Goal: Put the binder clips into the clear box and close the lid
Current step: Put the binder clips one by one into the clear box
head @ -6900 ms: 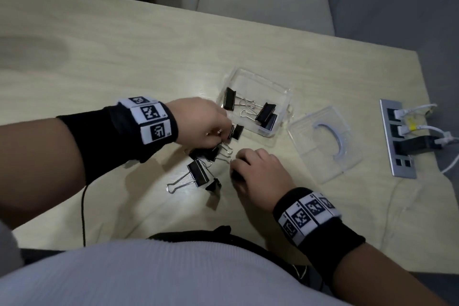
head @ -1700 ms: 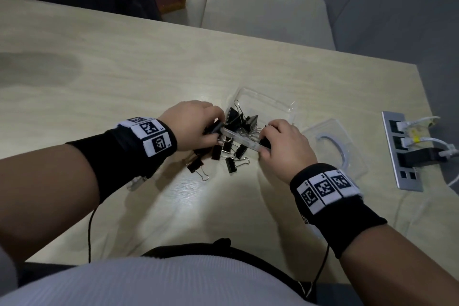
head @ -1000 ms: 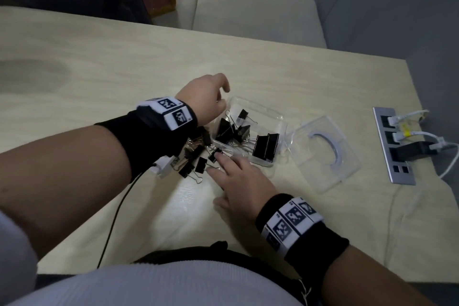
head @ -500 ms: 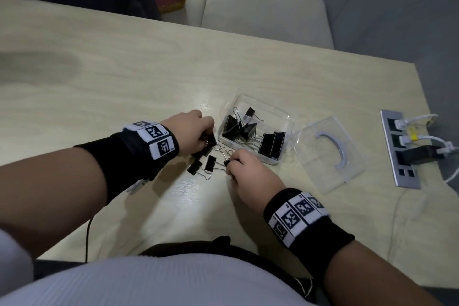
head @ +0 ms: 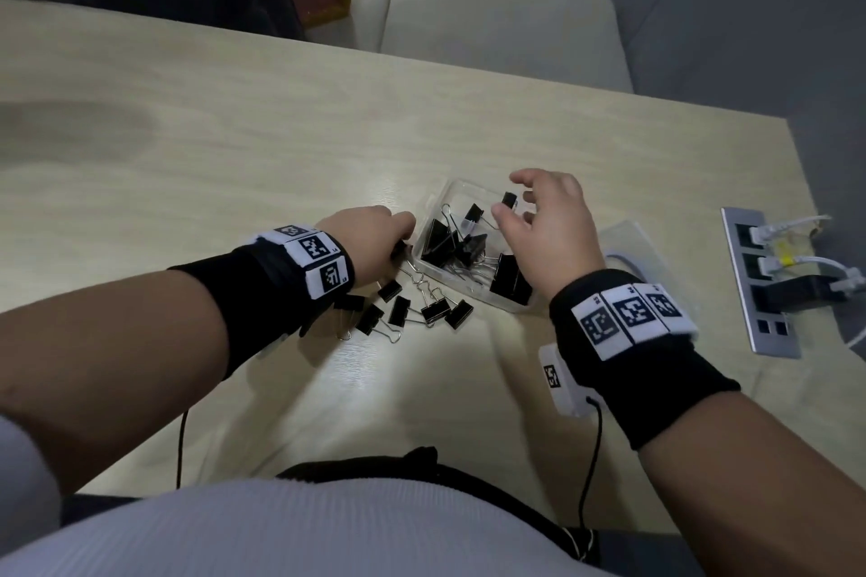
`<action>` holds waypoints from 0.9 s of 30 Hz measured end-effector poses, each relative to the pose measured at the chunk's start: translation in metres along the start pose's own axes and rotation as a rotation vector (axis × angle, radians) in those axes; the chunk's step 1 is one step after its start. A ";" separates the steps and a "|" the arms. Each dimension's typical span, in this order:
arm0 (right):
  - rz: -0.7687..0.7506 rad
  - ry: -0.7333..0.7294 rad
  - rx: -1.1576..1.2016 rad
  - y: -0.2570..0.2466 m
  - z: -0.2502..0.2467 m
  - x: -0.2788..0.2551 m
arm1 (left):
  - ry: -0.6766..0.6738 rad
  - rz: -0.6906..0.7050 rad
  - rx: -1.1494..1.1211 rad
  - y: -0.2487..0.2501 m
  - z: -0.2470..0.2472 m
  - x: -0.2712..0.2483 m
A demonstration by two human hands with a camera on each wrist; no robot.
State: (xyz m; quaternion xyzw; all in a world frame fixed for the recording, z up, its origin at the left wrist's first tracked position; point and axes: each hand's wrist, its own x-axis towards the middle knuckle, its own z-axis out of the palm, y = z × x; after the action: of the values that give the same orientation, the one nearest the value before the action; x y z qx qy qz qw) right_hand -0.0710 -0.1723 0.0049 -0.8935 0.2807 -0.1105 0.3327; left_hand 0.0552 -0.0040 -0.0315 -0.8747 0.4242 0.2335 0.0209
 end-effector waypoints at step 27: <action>-0.212 -0.482 -0.429 0.017 0.046 -0.085 | -0.081 -0.034 -0.127 -0.016 -0.059 0.001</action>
State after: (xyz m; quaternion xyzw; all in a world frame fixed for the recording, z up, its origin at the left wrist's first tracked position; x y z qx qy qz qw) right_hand -0.1297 -0.1095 -0.0418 -0.9677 0.1164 0.1317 0.1806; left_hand 0.0911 -0.0088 0.0181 -0.8712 0.3922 0.2949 -0.0134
